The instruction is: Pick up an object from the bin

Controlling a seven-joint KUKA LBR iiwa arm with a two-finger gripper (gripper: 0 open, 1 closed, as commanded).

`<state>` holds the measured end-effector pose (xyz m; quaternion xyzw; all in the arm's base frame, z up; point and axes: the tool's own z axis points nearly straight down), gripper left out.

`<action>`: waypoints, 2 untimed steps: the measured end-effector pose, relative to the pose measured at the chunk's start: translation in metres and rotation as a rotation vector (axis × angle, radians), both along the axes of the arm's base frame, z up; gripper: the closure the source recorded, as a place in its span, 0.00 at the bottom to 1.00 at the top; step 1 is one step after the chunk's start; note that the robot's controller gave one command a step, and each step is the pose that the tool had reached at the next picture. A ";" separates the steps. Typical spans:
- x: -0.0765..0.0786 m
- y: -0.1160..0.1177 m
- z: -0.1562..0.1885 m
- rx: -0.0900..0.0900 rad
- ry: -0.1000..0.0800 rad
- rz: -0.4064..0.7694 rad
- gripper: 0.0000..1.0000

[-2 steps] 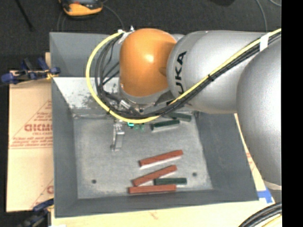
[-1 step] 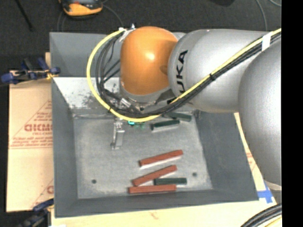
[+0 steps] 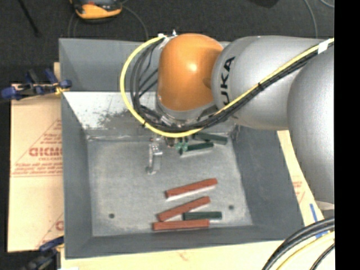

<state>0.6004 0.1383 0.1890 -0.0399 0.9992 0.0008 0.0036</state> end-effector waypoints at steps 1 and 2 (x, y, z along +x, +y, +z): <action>0.016 -0.039 -0.064 -0.003 -0.003 0.080 0.00; 0.024 -0.062 -0.076 -0.004 0.017 0.140 0.00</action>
Offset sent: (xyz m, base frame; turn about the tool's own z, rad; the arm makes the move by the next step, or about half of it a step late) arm 0.0419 -0.0870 -0.0191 -0.2068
